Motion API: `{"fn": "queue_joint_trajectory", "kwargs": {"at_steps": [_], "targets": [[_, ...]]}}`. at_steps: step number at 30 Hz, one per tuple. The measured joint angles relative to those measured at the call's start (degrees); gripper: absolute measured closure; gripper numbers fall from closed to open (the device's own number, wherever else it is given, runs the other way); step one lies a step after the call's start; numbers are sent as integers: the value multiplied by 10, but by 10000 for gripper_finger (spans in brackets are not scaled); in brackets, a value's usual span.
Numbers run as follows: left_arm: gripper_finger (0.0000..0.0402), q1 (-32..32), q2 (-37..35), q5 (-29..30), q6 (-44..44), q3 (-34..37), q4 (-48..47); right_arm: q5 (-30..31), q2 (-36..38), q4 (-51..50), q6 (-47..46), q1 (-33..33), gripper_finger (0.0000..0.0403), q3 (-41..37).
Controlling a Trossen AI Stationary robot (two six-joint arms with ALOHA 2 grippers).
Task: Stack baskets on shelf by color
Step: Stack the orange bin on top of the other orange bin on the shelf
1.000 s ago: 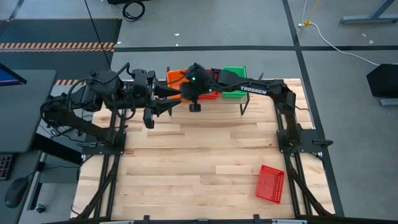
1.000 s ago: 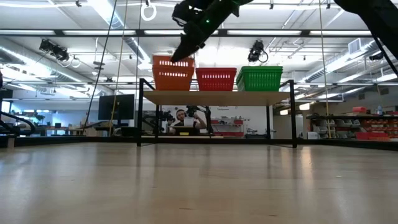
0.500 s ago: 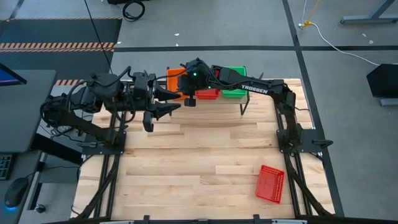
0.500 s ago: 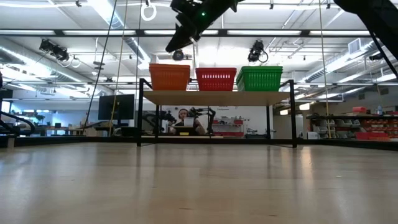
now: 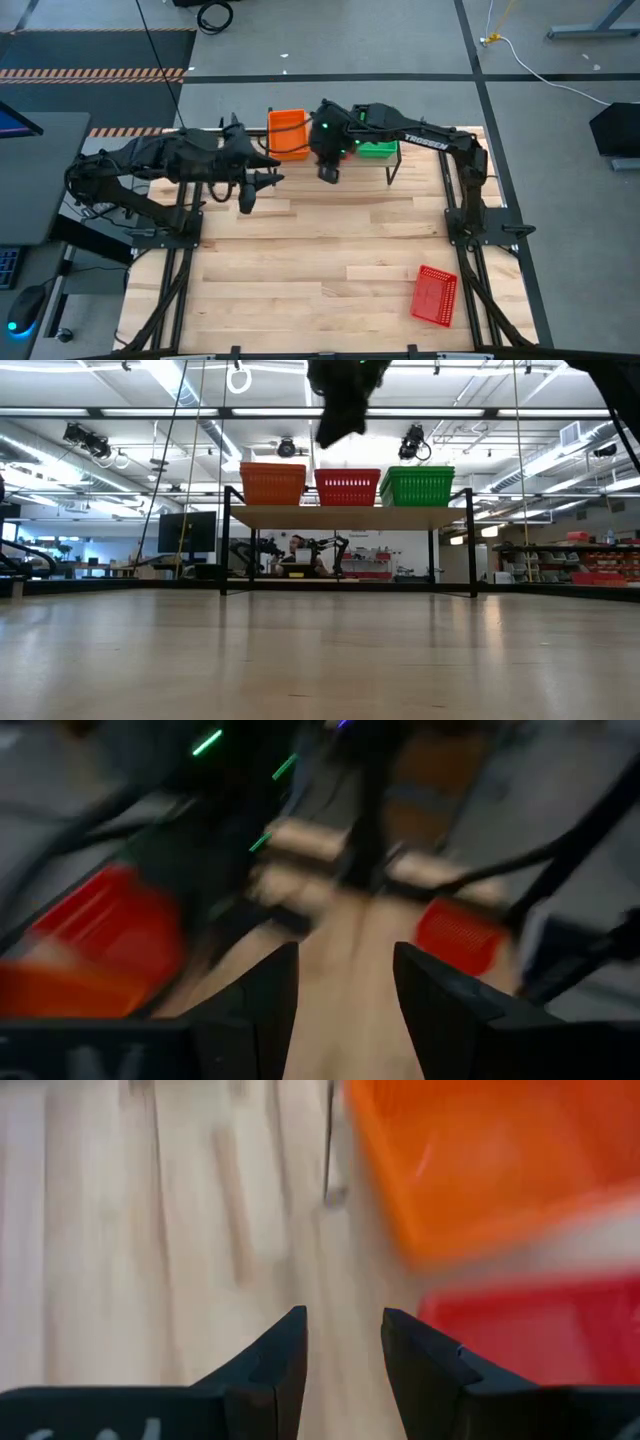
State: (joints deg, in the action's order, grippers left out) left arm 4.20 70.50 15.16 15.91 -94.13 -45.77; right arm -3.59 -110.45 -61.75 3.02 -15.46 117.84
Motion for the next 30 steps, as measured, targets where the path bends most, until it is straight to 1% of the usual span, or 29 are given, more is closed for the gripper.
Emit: {"fn": "queue_joint_trajectory", "kwargs": {"at_steps": [5,9,13,17,19,22,30], "targets": [[230,-54,16,0,-16,0,-114,-15,24,-114,-48,19,268,0],[230,-97,41,-24,-61,0,-162,-18,42,-161,-82,42,268,0],[230,-131,77,-51,-104,0,-186,-17,66,-212,-128,65,268,0],[230,-158,119,-81,-151,0,-197,-11,89,-261,-204,89,268,0],[230,-164,139,-82,-172,0,-193,-7,100,-281,-237,104,268,0],[230,-173,162,-83,-207,0,-184,-3,112,-282,-276,132,268,-1],[230,-191,191,-46,-303,0,-173,26,141,-283,-409,221,269,-1]]}}
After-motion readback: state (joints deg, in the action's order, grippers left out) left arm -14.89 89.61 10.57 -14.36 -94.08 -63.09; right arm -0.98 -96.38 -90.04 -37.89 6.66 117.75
